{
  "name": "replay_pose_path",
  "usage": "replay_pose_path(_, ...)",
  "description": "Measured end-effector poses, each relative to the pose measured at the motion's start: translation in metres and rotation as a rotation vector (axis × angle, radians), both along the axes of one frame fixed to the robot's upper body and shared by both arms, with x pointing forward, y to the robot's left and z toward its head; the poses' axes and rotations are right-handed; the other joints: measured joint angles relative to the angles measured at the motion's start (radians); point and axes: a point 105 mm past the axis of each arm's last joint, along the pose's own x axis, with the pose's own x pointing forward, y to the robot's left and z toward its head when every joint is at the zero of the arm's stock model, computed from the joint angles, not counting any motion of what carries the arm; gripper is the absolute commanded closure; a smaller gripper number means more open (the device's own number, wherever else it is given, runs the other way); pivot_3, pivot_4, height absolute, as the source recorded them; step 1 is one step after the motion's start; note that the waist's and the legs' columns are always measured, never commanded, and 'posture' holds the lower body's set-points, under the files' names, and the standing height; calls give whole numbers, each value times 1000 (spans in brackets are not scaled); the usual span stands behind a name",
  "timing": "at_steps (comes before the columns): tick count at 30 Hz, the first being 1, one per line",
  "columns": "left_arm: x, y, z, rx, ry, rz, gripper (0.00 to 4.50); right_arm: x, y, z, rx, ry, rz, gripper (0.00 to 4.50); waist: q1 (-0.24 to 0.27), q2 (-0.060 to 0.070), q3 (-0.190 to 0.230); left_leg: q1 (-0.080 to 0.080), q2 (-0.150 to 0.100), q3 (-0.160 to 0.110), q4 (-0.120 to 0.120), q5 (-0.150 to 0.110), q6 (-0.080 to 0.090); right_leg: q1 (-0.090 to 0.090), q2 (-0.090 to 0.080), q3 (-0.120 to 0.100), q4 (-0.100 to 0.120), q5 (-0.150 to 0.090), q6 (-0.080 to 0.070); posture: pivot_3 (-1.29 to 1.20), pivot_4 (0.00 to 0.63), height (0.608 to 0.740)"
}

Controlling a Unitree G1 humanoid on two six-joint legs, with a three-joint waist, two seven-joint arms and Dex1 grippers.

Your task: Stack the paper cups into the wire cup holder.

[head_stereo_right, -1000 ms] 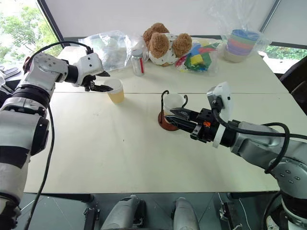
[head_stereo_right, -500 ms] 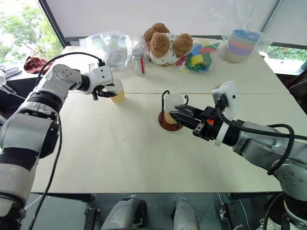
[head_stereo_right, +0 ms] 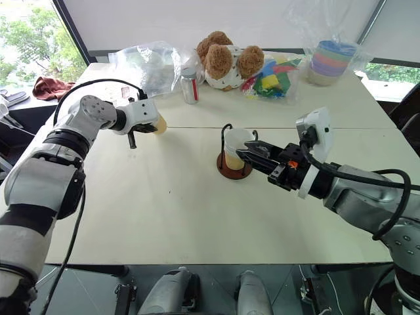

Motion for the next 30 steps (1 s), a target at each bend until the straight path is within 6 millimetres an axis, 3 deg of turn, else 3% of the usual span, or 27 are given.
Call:
replay_pose_path(3,-9,-23,47,-72,-19,-144,4457,-6,-16,-1,-53,19,-19,3178,5,-1,0,-1,-1,0,0,0,0,0,0,0,-1,0,0,0,150,740)
replay_pose_path(4,-9,-25,50,-75,-22,-155,4457,-7,-17,-1,-58,20,-21,3178,5,-1,0,-1,-1,0,0,0,0,0,0,0,-1,0,0,0,150,740)
replay_pose_path(5,-15,-38,80,-95,-77,-227,4457,-8,-22,4,-69,4,-28,3178,-1,-1,-1,0,0,1,0,-1,2,1,0,0,-3,0,0,0,150,740)
replay_pose_path(7,-45,-90,108,-163,29,-514,4457,-17,-44,-2,-170,62,-66,3178,5,-2,0,-1,0,0,0,-1,2,1,0,-1,-3,0,0,0,150,740)
replay_pose_path(11,-76,-141,139,-151,29,-758,4457,-19,-60,9,-186,21,-119,3178,-3,-2,-1,1,0,1,0,-1,2,1,0,1,-3,0,0,0,150,740)
replay_pose_path(14,-86,-167,134,-124,58,-843,4457,-21,-61,2,-170,37,-130,3178,-7,-1,-1,2,1,1,0,-2,3,0,0,1,-3,0,0,0,150,740)
replay_pose_path(17,-88,-176,120,-59,102,-854,4457,-26,-58,-6,-150,45,-146,3178,-6,-1,-1,2,2,0,0,-1,2,-1,1,1,0,0,0,0,150,740)
replay_pose_path(24,-82,-170,94,147,130,-832,4457,-39,-52,-15,-96,43,-199,3178,1,-1,-1,0,1,0,0,-1,2,-1,0,1,-2,0,0,0,150,740)
replay_pose_path(30,-81,-168,84,200,134,-844,4457,-43,-49,-17,-41,31,-236,3178,0,-1,-1,0,1,0,0,-1,2,0,0,1,-4,0,0,0,150,740)
